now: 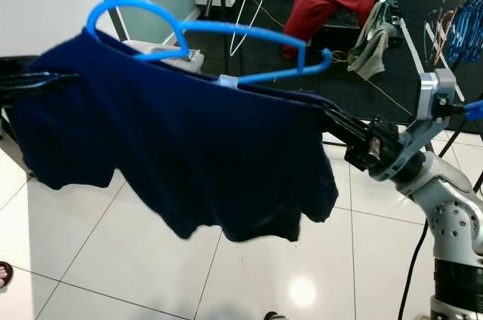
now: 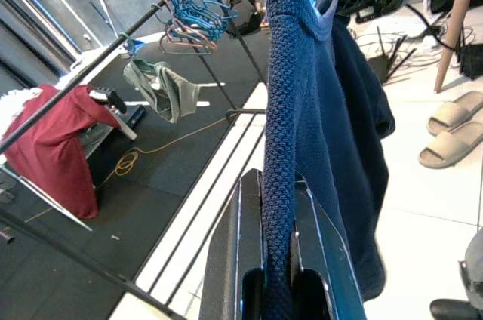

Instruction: Hang hanger

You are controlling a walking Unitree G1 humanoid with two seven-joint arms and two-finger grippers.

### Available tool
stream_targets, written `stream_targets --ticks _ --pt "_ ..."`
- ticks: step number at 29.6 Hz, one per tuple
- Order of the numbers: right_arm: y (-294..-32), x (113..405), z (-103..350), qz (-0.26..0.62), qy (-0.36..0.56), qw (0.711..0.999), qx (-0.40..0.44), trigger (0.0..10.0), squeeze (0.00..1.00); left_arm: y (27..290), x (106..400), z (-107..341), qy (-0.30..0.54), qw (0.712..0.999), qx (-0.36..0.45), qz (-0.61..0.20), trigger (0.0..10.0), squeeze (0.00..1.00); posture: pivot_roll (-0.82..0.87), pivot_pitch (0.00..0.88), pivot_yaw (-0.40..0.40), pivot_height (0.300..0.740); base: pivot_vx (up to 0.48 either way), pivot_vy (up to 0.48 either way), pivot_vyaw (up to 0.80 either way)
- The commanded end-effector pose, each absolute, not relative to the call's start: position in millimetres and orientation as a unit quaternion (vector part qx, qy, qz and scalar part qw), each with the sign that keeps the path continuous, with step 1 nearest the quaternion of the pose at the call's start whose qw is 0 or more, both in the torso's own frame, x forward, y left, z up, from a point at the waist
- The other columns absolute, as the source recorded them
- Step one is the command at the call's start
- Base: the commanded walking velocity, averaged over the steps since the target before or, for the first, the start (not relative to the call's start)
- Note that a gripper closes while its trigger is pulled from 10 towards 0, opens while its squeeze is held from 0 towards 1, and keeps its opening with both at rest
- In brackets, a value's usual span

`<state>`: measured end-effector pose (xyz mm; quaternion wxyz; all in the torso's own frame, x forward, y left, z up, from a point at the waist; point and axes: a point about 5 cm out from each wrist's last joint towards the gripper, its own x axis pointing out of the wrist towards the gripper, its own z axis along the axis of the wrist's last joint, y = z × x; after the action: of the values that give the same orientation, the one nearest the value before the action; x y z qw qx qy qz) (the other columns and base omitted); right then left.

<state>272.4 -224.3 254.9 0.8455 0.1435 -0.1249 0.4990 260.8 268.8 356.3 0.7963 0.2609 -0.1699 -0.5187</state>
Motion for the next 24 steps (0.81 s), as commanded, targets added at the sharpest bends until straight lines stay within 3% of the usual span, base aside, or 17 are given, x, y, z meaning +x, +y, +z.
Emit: stream_targets --ticks 1,24 --pt "-228.2 272.2 258.6 0.496 -0.132 0.846 0.146 1.8 0.0 273.4 255.8 361.0 -0.158 0.795 0.285 -0.512 10.0 0.0 -0.04 0.118 0.011 0.74 0.0 0.0 0.0" --pt "-232.7 271.4 262.3 0.491 -0.137 0.848 0.144 1.9 0.0 277.8 255.7 351.3 -0.11 0.779 0.315 -0.531 10.0 0.0 -0.04 0.112 0.014 0.74 0.0 0.0 0.0"
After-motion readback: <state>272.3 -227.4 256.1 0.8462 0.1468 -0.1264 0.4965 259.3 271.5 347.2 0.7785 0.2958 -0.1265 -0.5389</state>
